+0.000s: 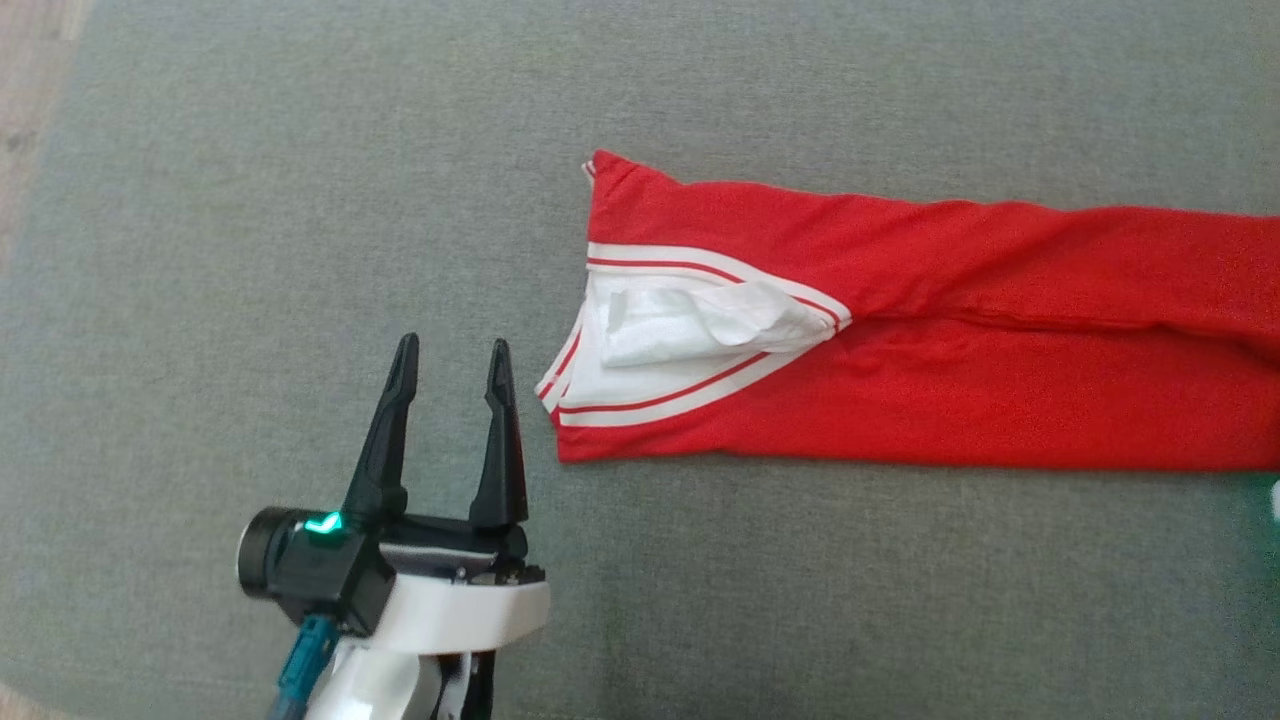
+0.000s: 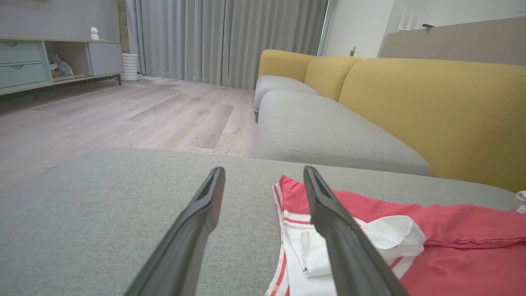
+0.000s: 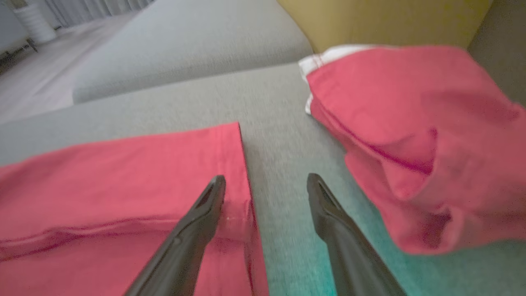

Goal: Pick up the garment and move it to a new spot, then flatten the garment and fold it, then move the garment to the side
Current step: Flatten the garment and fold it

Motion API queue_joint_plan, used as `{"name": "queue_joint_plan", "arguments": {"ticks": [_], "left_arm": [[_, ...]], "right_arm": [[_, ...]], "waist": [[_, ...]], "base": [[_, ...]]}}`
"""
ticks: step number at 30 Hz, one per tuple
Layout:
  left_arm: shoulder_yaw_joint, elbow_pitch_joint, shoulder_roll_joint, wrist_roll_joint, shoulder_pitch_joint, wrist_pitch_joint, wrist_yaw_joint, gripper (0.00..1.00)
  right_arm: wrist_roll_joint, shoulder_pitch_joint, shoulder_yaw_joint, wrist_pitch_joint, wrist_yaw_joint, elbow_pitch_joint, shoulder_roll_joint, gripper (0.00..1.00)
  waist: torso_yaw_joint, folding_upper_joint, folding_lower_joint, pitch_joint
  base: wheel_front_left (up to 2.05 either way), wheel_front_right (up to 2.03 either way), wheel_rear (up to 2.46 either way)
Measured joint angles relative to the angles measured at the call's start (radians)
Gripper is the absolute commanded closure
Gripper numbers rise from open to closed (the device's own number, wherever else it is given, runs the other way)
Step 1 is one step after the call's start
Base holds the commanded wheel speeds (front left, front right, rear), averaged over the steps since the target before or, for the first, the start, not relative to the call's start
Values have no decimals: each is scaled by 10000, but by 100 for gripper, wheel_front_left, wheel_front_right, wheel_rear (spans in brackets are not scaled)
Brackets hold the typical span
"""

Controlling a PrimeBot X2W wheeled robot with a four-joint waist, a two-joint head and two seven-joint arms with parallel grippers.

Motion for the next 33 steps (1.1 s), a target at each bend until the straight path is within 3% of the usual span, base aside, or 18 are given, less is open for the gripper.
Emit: {"name": "queue_joint_plan", "arguments": {"ticks": [4, 6, 9, 10, 17, 23, 28, 33], "left_arm": [[454, 219, -468, 468, 232, 0, -552, 0], [685, 284, -660, 656, 306, 0, -792, 0], [1057, 313, -867, 915, 422, 0, -1087, 0], [1183, 336, -920, 982, 439, 0, -1181, 0], [1733, 395, -1237, 1427, 582, 0, -1636, 0], [2209, 435, -1358, 1647, 613, 0, -1975, 0], [2401, 504, -1413, 1672, 637, 0, -2150, 0], [2474, 616, -1427, 1672, 640, 0, -2240, 0]], "right_arm": [[-209, -15, -123, 355, 0, 794, 167, 0], [-174, -10, -123, 495, 0, 945, 263, 13], [259, -1, -61, 796, 0, 917, 305, 68], [378, 27, -13, 869, 0, 848, 343, 100], [922, 76, 322, 623, 0, 780, 293, 100], [922, 78, 123, 477, 0, 451, -433, 100], [1095, 43, -107, 1081, 0, -895, -888, 100], [1546, 92, 56, 1831, 0, -3066, -472, 100]], "waist": [[191, 0, 0, -38], [255, 0, 0, -55], [291, 0, 0, -78], [283, 0, 0, -84], [119, 0, 0, -120], [-250, 0, 0, -239], [-568, 0, 0, -328], [-684, 0, 0, -510]], "base": [[0, 0, 0], [0, 0, 0], [0, 0, 0], [0, 0, 0], [0, 0, 0], [0, 0, 0], [0, 0, 0], [0, 0, 0]]}}
